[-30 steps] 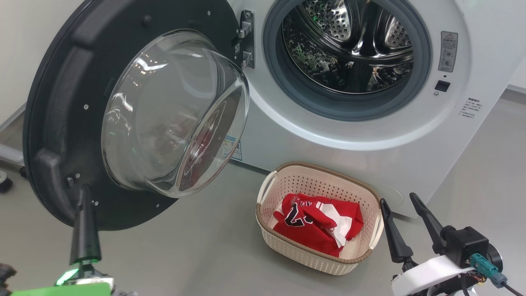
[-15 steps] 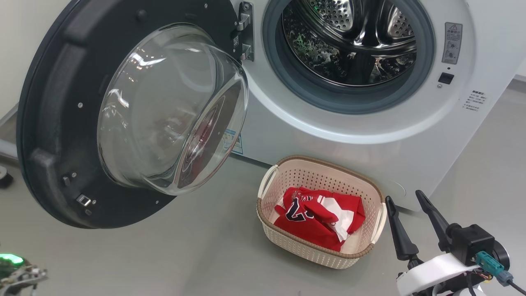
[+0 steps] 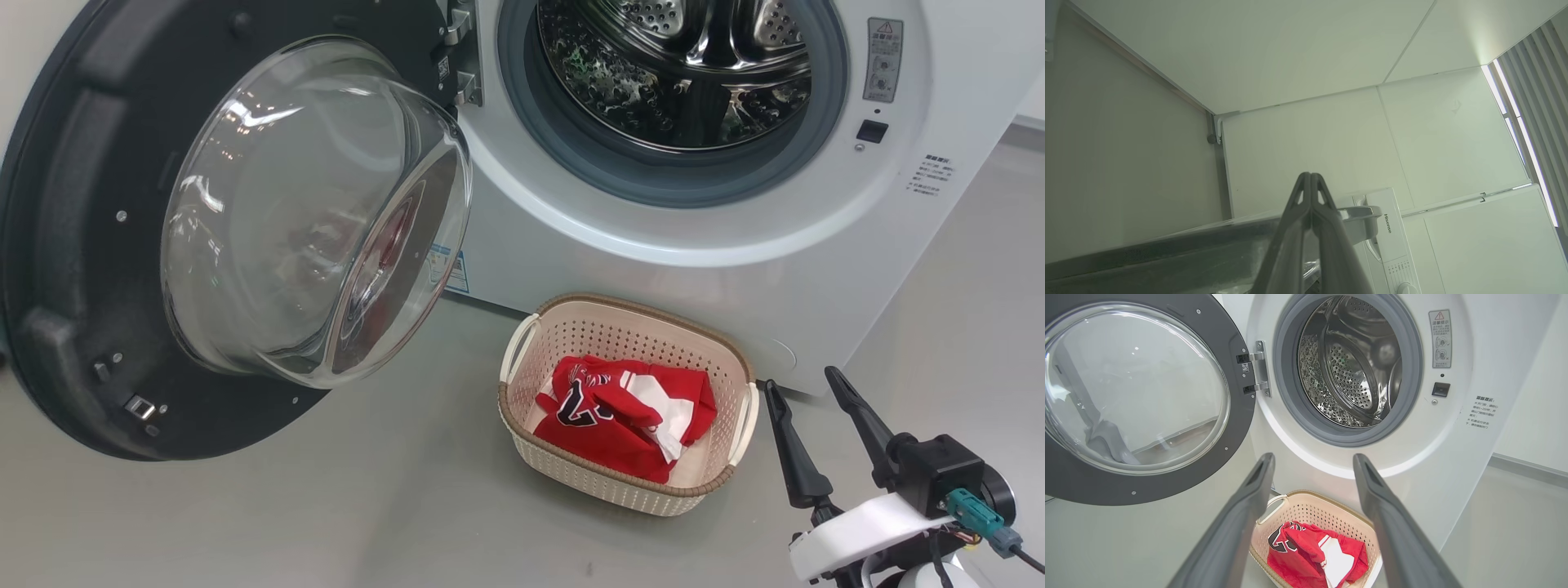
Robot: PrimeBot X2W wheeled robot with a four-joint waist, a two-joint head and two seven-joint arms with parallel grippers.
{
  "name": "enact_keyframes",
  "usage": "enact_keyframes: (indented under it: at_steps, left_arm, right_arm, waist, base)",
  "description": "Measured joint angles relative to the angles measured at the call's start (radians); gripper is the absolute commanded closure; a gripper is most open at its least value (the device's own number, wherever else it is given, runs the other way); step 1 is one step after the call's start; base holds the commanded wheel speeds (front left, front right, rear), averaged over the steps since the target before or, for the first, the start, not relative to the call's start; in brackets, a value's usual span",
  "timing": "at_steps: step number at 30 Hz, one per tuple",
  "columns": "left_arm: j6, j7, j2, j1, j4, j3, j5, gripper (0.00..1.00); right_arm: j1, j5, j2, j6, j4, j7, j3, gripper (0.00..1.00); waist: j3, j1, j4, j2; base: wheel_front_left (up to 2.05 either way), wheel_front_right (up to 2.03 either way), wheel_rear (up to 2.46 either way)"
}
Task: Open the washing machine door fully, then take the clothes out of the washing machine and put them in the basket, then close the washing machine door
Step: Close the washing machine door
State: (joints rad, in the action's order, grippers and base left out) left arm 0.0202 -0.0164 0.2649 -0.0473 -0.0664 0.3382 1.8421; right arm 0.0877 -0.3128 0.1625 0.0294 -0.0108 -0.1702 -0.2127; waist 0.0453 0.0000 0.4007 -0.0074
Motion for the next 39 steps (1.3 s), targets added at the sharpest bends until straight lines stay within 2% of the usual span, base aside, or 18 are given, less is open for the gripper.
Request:
enact_keyframes:
  at_steps: [6,12,18,25,39]
  left_arm:
    - [0.051,-0.064,0.045,-0.055,0.101,-0.014,0.02,1.0]
    - [0.063,-0.117,0.086,-0.076,0.167,-0.039,0.02,1.0]
    - [0.063,-0.161,0.096,-0.123,0.204,-0.088,0.02,1.0]
    - [0.061,-0.186,0.101,-0.149,0.249,-0.092,0.02,1.0]
    - [0.002,-0.283,0.124,-0.153,0.27,-0.106,0.058,1.0]
  right_arm:
    - [-0.011,0.0,0.004,0.005,0.003,0.008,-0.006,0.0]
    - [-0.019,0.002,0.007,0.011,0.008,0.016,-0.008,0.0]
    - [-0.021,0.002,0.015,0.011,0.015,0.016,0.003,0.0]
    - [-0.023,0.002,0.017,0.011,0.015,0.016,0.007,0.0]
    - [-0.029,0.002,0.021,0.009,0.026,0.017,0.011,0.0]
  waist:
    - [0.011,0.0,-0.018,0.0]
    - [0.024,0.0,-0.038,0.0]
    - [0.042,0.0,-0.047,0.0]
    - [0.049,0.0,-0.047,0.0]
    - [0.067,0.0,-0.042,0.0]
  base:
    - [0.0,0.0,0.0]
    - [0.0,0.0,0.0]
    - [0.0,0.0,0.0]
    - [0.0,0.0,0.0]
    - [0.0,0.0,0.0]
